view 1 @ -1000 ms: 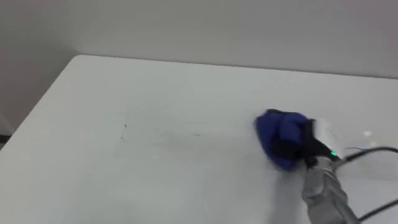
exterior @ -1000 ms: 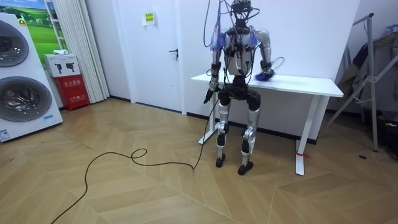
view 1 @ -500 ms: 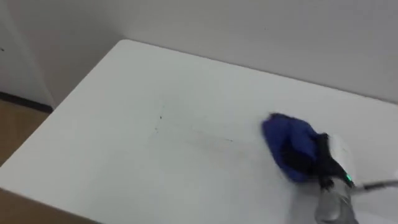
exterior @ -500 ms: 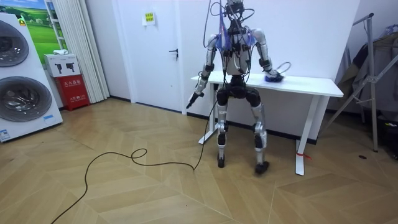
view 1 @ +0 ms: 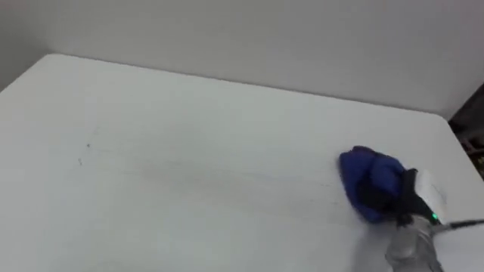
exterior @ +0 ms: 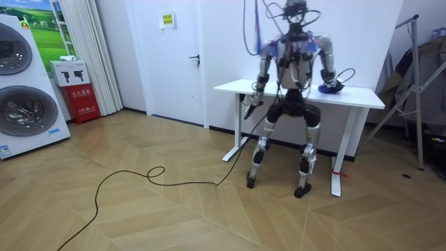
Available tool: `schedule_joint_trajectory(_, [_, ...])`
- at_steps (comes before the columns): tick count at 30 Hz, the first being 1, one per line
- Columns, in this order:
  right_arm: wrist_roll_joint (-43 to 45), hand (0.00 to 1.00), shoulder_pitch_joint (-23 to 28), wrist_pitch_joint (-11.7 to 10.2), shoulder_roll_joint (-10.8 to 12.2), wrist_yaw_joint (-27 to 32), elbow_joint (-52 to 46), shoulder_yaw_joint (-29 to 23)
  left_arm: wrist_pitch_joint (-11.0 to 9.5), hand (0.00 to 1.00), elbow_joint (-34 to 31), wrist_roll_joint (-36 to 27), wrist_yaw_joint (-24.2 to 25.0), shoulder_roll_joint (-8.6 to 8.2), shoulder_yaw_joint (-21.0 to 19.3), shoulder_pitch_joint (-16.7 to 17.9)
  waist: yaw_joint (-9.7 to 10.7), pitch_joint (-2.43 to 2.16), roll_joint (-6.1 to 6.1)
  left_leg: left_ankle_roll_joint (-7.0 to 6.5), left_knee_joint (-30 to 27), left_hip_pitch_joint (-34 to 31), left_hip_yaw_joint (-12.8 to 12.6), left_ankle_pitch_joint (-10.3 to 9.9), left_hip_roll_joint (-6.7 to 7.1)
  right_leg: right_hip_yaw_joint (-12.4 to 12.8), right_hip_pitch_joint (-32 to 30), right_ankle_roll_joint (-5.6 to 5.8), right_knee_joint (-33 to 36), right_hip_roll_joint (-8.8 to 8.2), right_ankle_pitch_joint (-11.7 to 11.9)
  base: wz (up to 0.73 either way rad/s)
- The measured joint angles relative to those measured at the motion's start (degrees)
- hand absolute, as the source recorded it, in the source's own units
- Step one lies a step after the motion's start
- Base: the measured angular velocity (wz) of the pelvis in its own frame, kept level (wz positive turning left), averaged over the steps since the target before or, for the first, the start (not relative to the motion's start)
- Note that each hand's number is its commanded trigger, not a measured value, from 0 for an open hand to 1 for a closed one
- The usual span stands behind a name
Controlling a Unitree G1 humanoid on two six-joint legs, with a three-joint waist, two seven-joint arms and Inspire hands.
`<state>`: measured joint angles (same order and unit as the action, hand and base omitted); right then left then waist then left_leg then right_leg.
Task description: Wipe table
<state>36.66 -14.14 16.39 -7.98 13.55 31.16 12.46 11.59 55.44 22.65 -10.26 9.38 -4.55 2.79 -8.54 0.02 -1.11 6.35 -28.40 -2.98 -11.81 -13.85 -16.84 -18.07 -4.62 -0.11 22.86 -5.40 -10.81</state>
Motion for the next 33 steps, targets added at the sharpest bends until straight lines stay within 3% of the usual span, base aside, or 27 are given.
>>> schedule_joint_trajectory(1, [0.3,1.0,-1.4,-0.1,0.4,-1.5,-0.6,1.8,0.3,0.0,-0.3,0.0,0.0,0.03,0.4,0.6,-0.1,0.15,0.11,-0.62,0.1,-0.6,0.6,-0.4,1.88,0.0,-0.3,-0.49,-0.1,0.26,-0.1,-0.11])
schedule_joint_trajectory(3, [2.0,1.0,-3.9,-1.5,1.1,-5.0,-2.4,4.4,2.3,0.0,-0.6,0.0,1.0,0.28,0.3,2.6,-2.7,0.55,0.09,-2.44,3.1,-1.2,2.1,-0.4,7.87,0.3,-0.6,-1.71,-0.4,1.01,-0.4,-0.1])
schedule_joint_trajectory(5, [2.3,1.0,-3.5,-2.2,1.1,-5.6,-2.3,4.4,4.0,0.0,-0.7,-0.1,1.0,0.7,0.1,5.3,-4.4,0.46,0.11,-2.76,6.2,-0.1,3.7,1.0,9.7,0.2,-0.2,-1.99,-2.2,1.44,0.0,0.13])
schedule_joint_trajectory(7, [2.2,1.0,-1.6,-3.2,0.2,-5.1,-1.8,2.8,5.3,0.0,-1.0,-0.1,1.0,0.57,0.1,7.4,-3.6,0.45,0.37,-2.64,9.3,0.3,5.1,2.8,10.33,-2.0,1.3,-2.12,-4.6,1.34,0.8,0.52])
schedule_joint_trajectory(9, [0.4,1.0,4.1,-9.2,-0.2,-1.1,-0.5,-1.4,5.1,0.0,-2.0,0.0,1.0,0.54,-0.9,10.7,-0.6,0.31,0.41,-2.92,13.1,2.3,6.1,4.5,11.38,-4.9,4.0,-2.03,-7.6,0.87,1.4,0.68])
schedule_joint_trajectory(12, [0.3,1.0,11.6,-14.9,-1.1,4.8,-0.6,-8.4,4.2,0.0,-2.7,2.2,1.0,0.53,-5.9,12.2,2.9,-0.19,-0.22,-3.27,16.3,4.8,7.2,5.1,12.57,-6.4,7.0,-0.58,-9.6,0.22,0.8,0.49])
schedule_joint_trajectory(13, [0.2,1.0,12.9,-15.6,-1.2,5.7,-0.5,-10.3,4.0,0.0,-2.8,3.1,0.9,0.56,-7.4,12.2,3.4,-0.27,-0.27,-3.35,16.7,5.1,7.2,5.2,12.71,-6.5,7.5,-0.38,-10.1,0.21,1.0,0.16])
schedule_joint_trajectory(14, [-0.9,1.0,15.5,-16.0,-1.8,7.6,-0.3,-13.4,3.9,0.0,-3.2,3.7,0.7,0.85,-10.1,12.2,4.3,-0.73,-0.96,-3.5,17.7,5.8,7.1,5.2,13.04,-6.5,8.5,-0.05,-11.0,0.28,1.2,0.05])
schedule_joint_trajectory(17, [-4.1,1.0,19.5,-17.7,-4.6,10.5,2.6,-21.2,3.1,0.0,-5.6,5.6,0.5,1.24,-13.9,11.4,6.2,-0.9,-1.8,-4.4,18.0,6.3,6.8,4.7,13.84,-6.3,9.7,1.0,-11.8,0.13,2.0,0.0])
schedule_joint_trajectory(20, [-7.4,1.0,20.3,-17.6,-5.2,12.1,6.6,-25.3,1.9,0.0,-7.2,4.8,-0.8,2.25,-13.7,10.9,7.6,-1.53,-2.39,-5.34,18.6,7.9,6.3,4.0,14.47,-5.2,11.1,1.81,-12.2,-0.32,2.2,-0.08])
schedule_joint_trajectory(22, [-8.6,1.0,19.8,-17.5,-5.7,11.9,7.0,-24.9,1.4,0.0,-7.1,3.5,-1.3,2.34,-12.2,10.2,7.5,-1.52,-2.41,-5.61,18.7,8.6,5.6,3.7,14.63,-3.9,11.2,2.1,-12.2,-0.38,2.3,-0.24])
schedule_joint_trajectory(25, [-9.4,1.0,18.0,-14.4,-5.5,11.6,6.2,-23.1,0.6,0.0,-7.0,1.3,-2.1,1.53,-9.5,8.8,6.5,-1.51,-2.3,-5.71,18.8,8.9,4.1,3.5,14.48,-2.2,10.7,2.12,-12.2,-0.09,2.8,-0.29])
schedule_joint_trajectory(27, [-8.0,1.0,16.0,-9.2,-4.3,10.3,2.7,-19.7,0.6,0.0,-6.7,-0.1,-2.6,-0.06,-7.7,7.6,4.3,-1.36,-2.03,-5.53,19.1,9.3,2.0,3.4,13.94,-0.3,9.5,1.61,-11.9,0.5,3.4,-0.53])
schedule_joint_trajectory(28, [-6.9,1.0,15.4,-7.5,-4.0,9.3,1.2,-18.6,0.6,0.0,-6.2,-0.1,-2.6,-0.46,-7.3,7.0,3.4,-1.26,-1.89,-5.42,19.2,9.3,1.2,3.3,13.68,0.4,9.1,1.39,-11.8,0.75,3.6,-0.59])
schedule_joint_trajectory(30, [-1.3,1.0,10.3,-2.6,-2.3,4.4,-3.3,-9.4,1.5,0.0,-4.3,-0.8,-2.5,-1.05,-4.1,4.7,1.5,-0.98,-1.74,-4.97,19.2,8.4,0.3,3.5,13.1,1.1,7.4,0.69,-11.6,1.31,4.1,-0.37])
schedule_joint_trajectory(33, [7.2,1.0,2.1,-0.5,1.0,-4.2,-9.2,1.7,1.8,0.0,-4.2,-0.7,-1.4,-1.48,-0.6,2.9,-1.5,0.46,-1.19,-4.59,19.2,7.3,1.5,3.8,12.84,1.0,6.6,0.38,-11.5,1.9,4.2,0.03])
